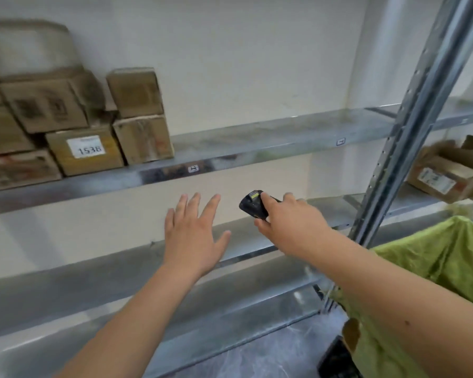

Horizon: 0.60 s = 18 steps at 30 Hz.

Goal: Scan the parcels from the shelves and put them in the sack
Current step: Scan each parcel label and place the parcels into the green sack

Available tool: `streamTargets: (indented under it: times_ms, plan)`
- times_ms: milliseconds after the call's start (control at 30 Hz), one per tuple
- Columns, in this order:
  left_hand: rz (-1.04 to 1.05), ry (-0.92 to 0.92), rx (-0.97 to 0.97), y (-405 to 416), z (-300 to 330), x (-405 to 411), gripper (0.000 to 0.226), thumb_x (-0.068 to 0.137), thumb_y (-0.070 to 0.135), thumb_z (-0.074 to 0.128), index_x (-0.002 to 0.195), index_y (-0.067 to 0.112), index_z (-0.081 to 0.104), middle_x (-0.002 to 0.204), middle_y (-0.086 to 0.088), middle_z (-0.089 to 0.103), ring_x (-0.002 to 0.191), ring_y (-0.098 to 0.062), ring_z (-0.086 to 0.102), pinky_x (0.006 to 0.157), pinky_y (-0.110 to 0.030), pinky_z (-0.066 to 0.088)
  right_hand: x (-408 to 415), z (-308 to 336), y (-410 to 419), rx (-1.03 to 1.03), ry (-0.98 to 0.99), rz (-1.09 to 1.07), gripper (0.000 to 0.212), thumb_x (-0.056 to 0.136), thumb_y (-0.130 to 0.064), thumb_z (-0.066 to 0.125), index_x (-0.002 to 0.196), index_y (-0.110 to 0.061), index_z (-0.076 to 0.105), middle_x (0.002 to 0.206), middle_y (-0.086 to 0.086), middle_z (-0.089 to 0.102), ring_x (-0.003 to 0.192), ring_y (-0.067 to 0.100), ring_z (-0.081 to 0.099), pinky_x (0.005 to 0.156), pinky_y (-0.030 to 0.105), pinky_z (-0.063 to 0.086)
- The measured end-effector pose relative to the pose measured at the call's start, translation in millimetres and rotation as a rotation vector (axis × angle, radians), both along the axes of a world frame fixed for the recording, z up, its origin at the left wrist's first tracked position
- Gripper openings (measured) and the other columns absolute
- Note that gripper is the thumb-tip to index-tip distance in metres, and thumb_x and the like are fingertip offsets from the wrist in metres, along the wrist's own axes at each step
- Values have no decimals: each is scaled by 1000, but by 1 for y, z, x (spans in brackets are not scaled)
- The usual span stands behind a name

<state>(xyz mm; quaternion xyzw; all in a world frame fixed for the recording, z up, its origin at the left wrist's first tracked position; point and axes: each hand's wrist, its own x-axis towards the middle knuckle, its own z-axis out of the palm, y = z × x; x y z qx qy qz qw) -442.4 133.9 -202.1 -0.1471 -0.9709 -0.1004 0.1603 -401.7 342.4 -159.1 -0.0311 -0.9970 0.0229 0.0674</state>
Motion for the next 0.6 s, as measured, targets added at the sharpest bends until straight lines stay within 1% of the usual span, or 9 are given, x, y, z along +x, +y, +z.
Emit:
streamTargets:
  times_ms: [100,233,333,467,500,600]
  plan:
    - [3,81,26,-17,27,-11,81,94,69,47,164,42,15,173,-5,18,161,-29,4,129,-51,9,-13,28,-17,34,66,38,57,100,-62,42,145,-28,38,113,12,52,104,40,56,75,45,41]
    - [47,165,60,-39,59,-29,81,93,70,48,163,44,14,173,-5,20,160,-28,5,128,-52,10,-33,64,-32,45,142,103,56,99,-62,42,145,-30,38,109,11,53,102,39,59,74,43,40]
    - [89,218,58,-54,82,-45,81,93,71,49,162,44,16,173,-4,21,160,-28,7,128,-51,11,-54,89,-41,33,182,169,52,100,-61,41,142,-30,39,100,7,44,100,39,58,75,44,44]
    - [114,296,40,-66,114,-69,80,93,65,54,162,43,19,172,-4,22,160,-28,9,127,-50,13,-91,116,-49,29,255,273,49,100,-61,41,137,-29,40,95,3,38,86,32,45,71,41,40]
    - [111,313,42,-68,122,-75,80,93,63,56,162,43,19,171,-4,23,159,-27,10,127,-50,13,-102,123,-51,32,272,294,50,100,-62,40,138,-29,40,94,3,38,86,32,45,71,41,41]
    - [135,378,42,-69,147,-96,79,93,60,57,161,43,20,171,-6,24,159,-27,12,126,-50,16,-132,144,-53,44,328,339,51,100,-63,41,138,-30,40,94,3,38,95,36,54,73,42,42]
